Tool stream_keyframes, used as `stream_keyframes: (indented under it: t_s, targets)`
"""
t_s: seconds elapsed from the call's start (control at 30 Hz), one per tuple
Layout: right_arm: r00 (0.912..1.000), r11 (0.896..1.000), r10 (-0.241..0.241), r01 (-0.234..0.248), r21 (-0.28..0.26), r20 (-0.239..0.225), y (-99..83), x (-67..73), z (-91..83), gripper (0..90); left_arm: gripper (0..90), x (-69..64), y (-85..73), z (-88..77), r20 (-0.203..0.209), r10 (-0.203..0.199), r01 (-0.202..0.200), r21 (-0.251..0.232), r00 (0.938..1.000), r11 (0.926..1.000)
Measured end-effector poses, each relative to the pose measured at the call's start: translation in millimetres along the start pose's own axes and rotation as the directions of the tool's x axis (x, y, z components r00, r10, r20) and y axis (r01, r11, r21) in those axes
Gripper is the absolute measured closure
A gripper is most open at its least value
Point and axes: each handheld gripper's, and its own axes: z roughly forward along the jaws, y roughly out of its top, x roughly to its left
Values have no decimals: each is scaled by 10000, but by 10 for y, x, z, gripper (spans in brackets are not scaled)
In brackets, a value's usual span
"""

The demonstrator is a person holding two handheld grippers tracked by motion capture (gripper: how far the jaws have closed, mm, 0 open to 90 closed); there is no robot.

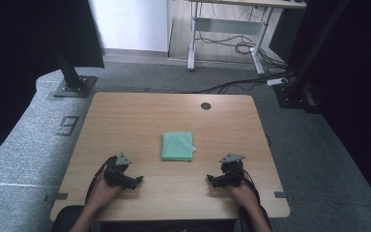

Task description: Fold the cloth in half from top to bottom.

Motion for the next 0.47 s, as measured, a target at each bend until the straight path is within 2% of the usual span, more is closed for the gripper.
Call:
stream_keyframes:
  t_s: [0.07,0.3,0.47]
  targets:
    - [9999,9997,119,-117,-205,119,-9,7,14,0,0,5,4,2,-27,3,-3,29,10000,10000]
    - [9998,9996,149,-146,-228,149,-8,9,17,0,0,3,5,3,-48,-14,14,29,10000,10000]
    - [9998,9996,158,-155,-231,147,-9,8,17,0,0,-17,13,10,-248,-237,237,26,9994,9997]
